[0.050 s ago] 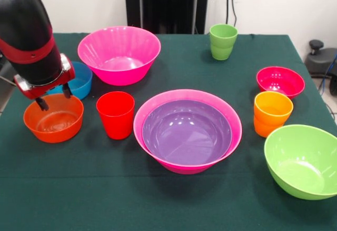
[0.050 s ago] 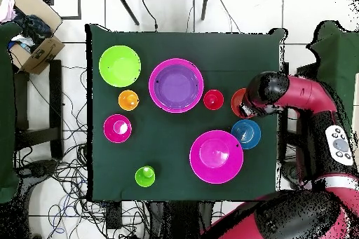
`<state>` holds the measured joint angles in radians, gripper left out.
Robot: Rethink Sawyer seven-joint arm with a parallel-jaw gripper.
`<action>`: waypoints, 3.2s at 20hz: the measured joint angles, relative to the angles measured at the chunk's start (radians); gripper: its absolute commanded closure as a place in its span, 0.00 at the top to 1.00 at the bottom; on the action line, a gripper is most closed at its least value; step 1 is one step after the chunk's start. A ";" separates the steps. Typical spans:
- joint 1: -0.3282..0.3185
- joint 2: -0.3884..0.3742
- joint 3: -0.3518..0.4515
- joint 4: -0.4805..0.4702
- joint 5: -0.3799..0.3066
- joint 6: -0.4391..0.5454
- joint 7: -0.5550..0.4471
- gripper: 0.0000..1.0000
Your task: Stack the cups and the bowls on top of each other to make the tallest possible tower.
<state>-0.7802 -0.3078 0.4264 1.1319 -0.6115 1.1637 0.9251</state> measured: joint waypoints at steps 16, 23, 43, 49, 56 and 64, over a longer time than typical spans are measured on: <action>-0.002 -0.002 0.034 0.030 0.032 0.002 0.000 1.00; -0.011 -0.003 0.036 0.057 0.032 0.002 0.000 1.00; -0.028 -0.003 0.040 0.119 0.027 -0.143 0.000 1.00; -0.028 -0.003 0.040 0.119 0.024 -0.171 0.000 1.00; -0.028 -0.004 0.040 0.119 0.016 -0.206 0.000 1.00; -0.027 -0.004 0.040 0.119 0.011 -0.256 0.000 0.00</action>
<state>-0.8070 -0.3114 0.4660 1.2513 -0.6001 0.9075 0.9252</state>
